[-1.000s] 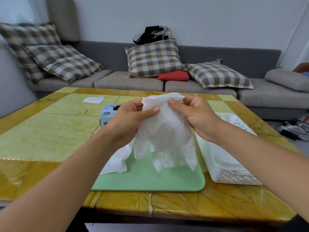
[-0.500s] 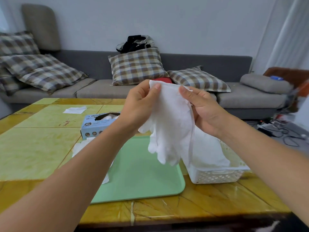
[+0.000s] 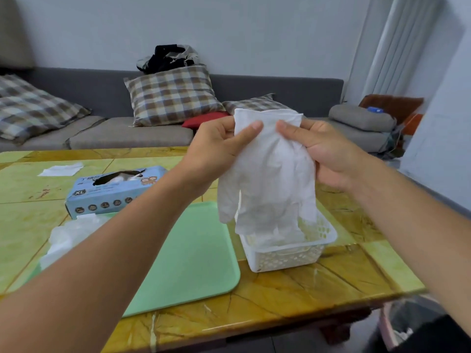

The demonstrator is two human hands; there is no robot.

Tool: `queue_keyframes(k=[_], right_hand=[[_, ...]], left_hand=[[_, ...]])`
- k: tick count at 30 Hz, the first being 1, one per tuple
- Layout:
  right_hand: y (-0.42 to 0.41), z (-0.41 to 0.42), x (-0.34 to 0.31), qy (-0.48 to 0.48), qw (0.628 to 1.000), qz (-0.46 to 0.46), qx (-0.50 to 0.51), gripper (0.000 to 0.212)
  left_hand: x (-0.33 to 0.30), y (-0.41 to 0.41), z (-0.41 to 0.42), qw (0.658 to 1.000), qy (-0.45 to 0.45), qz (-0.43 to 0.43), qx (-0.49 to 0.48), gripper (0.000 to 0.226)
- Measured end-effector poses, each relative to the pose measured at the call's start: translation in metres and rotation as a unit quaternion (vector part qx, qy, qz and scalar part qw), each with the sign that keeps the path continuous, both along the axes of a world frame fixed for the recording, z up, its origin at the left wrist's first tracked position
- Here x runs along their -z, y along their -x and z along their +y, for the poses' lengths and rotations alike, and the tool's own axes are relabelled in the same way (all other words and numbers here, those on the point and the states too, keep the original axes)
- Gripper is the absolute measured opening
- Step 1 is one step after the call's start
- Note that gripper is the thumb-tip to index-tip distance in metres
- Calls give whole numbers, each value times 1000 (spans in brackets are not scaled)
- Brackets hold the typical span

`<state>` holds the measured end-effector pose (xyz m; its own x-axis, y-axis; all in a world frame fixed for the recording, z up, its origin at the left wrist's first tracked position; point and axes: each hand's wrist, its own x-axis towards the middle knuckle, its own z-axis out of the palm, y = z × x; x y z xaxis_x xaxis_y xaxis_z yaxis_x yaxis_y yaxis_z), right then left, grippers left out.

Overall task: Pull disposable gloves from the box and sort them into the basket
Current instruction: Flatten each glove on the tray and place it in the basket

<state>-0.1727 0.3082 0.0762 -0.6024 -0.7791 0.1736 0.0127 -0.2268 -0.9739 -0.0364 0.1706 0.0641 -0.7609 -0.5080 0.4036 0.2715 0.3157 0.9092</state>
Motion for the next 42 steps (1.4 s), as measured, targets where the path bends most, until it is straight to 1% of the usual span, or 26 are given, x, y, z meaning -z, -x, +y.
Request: queue_keyframes(k=[2, 4, 6, 8, 10, 12, 14, 17, 19, 20, 21, 23, 24, 26, 28, 31, 32, 33, 34, 35, 37, 39, 40, 42], right_hand=[[6, 4, -2, -11, 1000, 7, -4, 35], [15, 6, -4, -19, 1000, 5, -14, 37], [26, 4, -3, -29, 999, 3, -22, 39], [39, -4, 3, -48, 999, 5, -9, 31], [51, -15, 11, -68, 998, 8, 10, 25], [61, -25, 13, -52, 998, 19, 34, 21], [71, -29, 6, 3, 997, 45, 55, 17], [80, -25, -9, 91, 989, 99, 61, 19], [85, -20, -2, 99, 986, 121, 51, 26], [88, -18, 10, 78, 988, 125, 48, 27], [90, -15, 24, 47, 990, 127, 44, 24], [93, -6, 55, -34, 984, 172, 38, 14], [93, 1, 69, -77, 975, 207, 24, 13], [93, 15, 89, -165, 951, 258, -40, 20], [86, 25, 98, -256, 907, 316, -110, 27], [78, 33, 98, -333, 824, 422, -177, 17], [75, 35, 95, -352, 805, 437, -195, 15], [71, 36, 92, -366, 792, 441, -211, 13], [68, 35, 89, -372, 788, 437, -223, 13], [66, 34, 86, -373, 792, 426, -228, 11], [63, 29, 80, -368, 812, 386, -236, 14], [64, 22, 76, -365, 831, 360, -214, 24], [64, 18, 74, -356, 837, 376, -179, 25], [65, 3, 75, -322, 834, 436, -106, 15]], left_hand=[[-3, 1, 4, 995, -67, -33, 66, 28], [-7, 3, 2, 985, -119, -71, 107, 30], [-10, 12, -5, 976, -149, -99, 122, 31], [-8, 26, -13, 975, -147, -126, 107, 30], [-5, 44, -22, 976, -135, -146, 84, 28], [-4, 59, -27, 981, -124, -139, 56, 25], [-11, 71, -33, 992, -92, -86, 23, 21], [-25, 75, -31, 998, -41, -4, 40, 15], [-18, 74, -32, 999, 31, -1, 26, 18], [-8, 73, -34, 997, 76, -14, 17, 22], [7, 72, -35, 993, 116, -37, 12, 27], [39, 67, -38, 978, 178, -104, 17, 42], [56, 63, -37, 968, 206, -137, 31, 47], [81, 57, -35, 938, 270, -206, 72, 47], [98, 51, -29, 899, 334, -261, 108, 38], [103, 44, -19, 853, 398, -311, 131, 16], [99, 40, -15, 841, 405, -327, 146, 18], [96, 39, -11, 827, 411, -348, 160, 27], [92, 38, -8, 813, 414, -371, 174, 36], [89, 38, -6, 801, 415, -390, 184, 40], [85, 41, -4, 788, 410, -414, 199, 40], [81, 42, -2, 780, 404, -429, 211, 36], [80, 43, 0, 774, 405, -436, 217, 34], [79, 45, 1, 762, 406, -449, 228, 32]])
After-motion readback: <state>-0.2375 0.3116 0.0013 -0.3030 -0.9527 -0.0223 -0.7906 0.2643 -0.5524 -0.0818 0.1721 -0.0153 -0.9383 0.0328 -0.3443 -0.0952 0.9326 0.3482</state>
